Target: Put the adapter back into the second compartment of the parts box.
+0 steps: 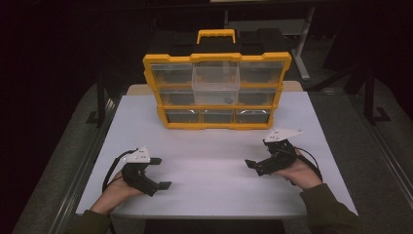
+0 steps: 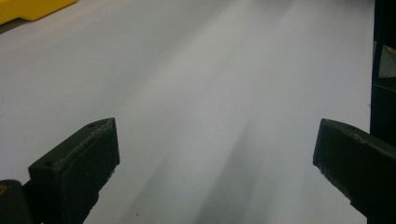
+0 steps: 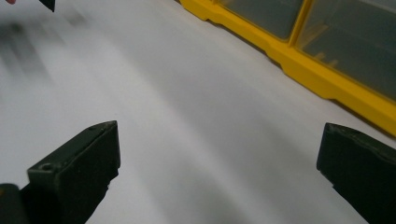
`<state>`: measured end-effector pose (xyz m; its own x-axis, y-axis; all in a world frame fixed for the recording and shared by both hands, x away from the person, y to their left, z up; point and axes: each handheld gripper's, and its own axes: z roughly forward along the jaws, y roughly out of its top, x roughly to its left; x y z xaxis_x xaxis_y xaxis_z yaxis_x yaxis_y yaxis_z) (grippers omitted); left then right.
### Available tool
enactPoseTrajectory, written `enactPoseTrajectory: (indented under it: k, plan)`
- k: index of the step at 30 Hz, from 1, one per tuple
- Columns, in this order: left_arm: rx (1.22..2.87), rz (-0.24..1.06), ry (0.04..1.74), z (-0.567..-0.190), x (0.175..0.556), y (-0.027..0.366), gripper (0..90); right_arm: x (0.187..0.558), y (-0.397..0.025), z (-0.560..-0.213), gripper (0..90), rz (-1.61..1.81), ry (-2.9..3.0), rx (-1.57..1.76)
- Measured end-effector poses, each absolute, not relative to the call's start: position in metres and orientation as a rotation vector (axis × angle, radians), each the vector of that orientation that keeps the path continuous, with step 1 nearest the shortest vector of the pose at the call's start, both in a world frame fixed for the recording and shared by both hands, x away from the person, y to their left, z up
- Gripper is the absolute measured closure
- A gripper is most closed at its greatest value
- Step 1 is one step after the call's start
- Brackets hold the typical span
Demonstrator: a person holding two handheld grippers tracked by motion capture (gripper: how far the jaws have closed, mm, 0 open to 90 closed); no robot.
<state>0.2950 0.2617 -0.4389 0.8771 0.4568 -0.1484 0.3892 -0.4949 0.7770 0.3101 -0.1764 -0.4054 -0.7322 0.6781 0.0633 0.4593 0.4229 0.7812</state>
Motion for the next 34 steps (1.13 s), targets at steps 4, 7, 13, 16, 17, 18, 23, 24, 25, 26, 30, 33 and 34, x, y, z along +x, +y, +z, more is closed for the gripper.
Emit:
enactPoseTrajectory:
  k: [4,7,13,16,17,18,23,24,25,26,30,33,34]
  plan:
    - [2.145,0.094,0.606,-0.439,0.295,0.263,0.0,0.308,-0.177,-0.41,0.0,1.23,2.431,0.985]
    - [2.143,0.097,0.606,-0.439,0.295,0.263,0.0,0.307,-0.176,-0.415,0.0,1.261,2.415,0.992]
    - [2.142,0.098,0.61,-0.439,0.295,0.264,0.0,0.301,-0.179,-0.428,0.0,1.248,2.398,1.03]
    - [2.142,0.098,0.609,-0.439,0.294,0.264,0.0,0.299,-0.183,-0.435,0.0,1.226,2.404,1.045]
    - [2.142,0.098,0.609,-0.439,0.294,0.264,0.0,0.299,-0.183,-0.435,0.0,1.226,2.404,1.045]
    - [2.143,0.098,0.608,-0.439,0.294,0.264,0.0,0.299,-0.185,-0.436,0.0,1.222,2.402,1.054]
    - [2.142,0.1,0.607,-0.439,0.294,0.265,0.0,0.294,-0.196,-0.442,0.0,1.231,2.395,1.101]
    - [2.143,0.102,0.606,-0.44,0.294,0.266,0.0,0.292,-0.197,-0.443,0.0,1.231,2.395,1.104]
    - [2.138,0.102,0.613,-0.44,0.294,0.266,0.0,0.29,-0.198,-0.444,0.0,1.233,2.393,1.11]
    - [2.138,0.104,0.613,-0.44,0.294,0.266,0.0,0.288,-0.2,-0.445,0.0,1.231,2.394,1.115]
    - [2.141,0.11,0.614,-0.441,0.294,0.266,0.0,0.285,-0.203,-0.447,0.0,1.228,2.397,1.122]
    - [2.142,0.116,0.612,-0.441,0.294,0.267,0.0,0.286,-0.203,-0.448,0.0,1.222,2.405,1.119]
    - [2.142,0.117,0.614,-0.442,0.294,0.267,0.0,0.286,-0.202,-0.451,0.0,1.206,2.422,1.109]
